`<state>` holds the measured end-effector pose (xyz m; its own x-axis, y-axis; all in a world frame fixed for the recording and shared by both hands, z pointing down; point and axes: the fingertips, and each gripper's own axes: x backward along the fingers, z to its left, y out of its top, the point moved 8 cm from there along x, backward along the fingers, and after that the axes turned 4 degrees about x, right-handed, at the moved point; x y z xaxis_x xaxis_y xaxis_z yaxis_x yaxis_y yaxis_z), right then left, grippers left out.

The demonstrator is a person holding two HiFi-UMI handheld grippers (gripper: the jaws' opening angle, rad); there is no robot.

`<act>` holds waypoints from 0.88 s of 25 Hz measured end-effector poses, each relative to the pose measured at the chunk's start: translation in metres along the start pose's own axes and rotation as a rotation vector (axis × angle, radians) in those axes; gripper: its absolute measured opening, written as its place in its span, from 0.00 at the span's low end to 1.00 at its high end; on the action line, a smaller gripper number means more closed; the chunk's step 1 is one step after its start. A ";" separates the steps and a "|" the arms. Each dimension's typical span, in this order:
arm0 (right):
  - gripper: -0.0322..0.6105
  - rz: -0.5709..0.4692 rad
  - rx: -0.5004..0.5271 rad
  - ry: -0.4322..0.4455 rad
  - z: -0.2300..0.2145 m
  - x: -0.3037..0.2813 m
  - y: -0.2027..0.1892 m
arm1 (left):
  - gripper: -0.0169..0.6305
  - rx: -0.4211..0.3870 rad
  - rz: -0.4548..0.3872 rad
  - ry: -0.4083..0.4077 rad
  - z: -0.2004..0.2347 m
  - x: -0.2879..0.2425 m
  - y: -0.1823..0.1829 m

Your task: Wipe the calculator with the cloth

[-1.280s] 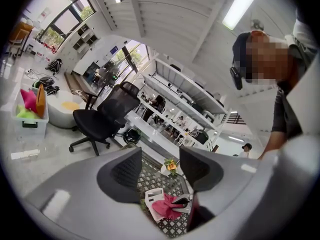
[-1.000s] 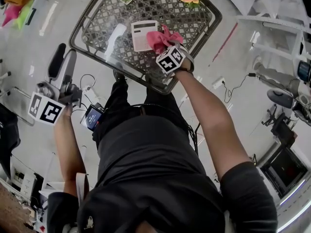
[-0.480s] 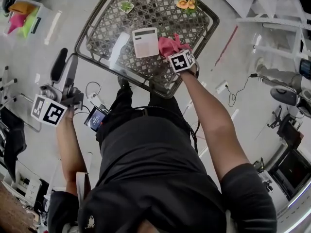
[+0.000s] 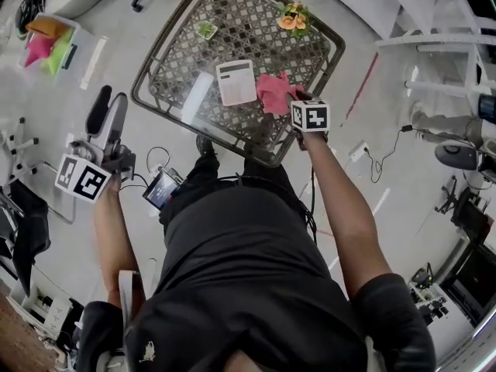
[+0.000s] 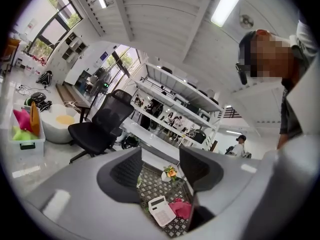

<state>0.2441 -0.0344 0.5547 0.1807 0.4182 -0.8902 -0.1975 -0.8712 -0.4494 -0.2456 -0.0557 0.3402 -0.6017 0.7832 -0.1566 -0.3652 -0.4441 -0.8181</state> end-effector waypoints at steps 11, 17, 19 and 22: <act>0.21 -0.570 -0.113 0.119 0.017 0.154 0.093 | 0.42 -0.059 0.016 -0.062 -0.017 -0.007 0.023; 0.21 -0.871 -0.046 0.194 0.041 0.260 0.150 | 0.42 -0.083 0.010 -0.091 -0.025 -0.008 0.035; 0.22 -0.944 -0.022 0.201 0.050 0.294 0.163 | 0.42 -0.088 0.008 -0.097 -0.026 -0.008 0.038; 0.22 -1.021 0.024 0.182 0.059 0.336 0.177 | 0.42 -0.093 0.007 -0.103 -0.026 -0.006 0.041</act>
<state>0.2130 -0.0333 0.1720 0.4151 0.9077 -0.0608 0.1128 -0.1176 -0.9866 -0.2382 -0.0672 0.2930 -0.6751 0.7296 -0.1087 -0.2964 -0.4033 -0.8657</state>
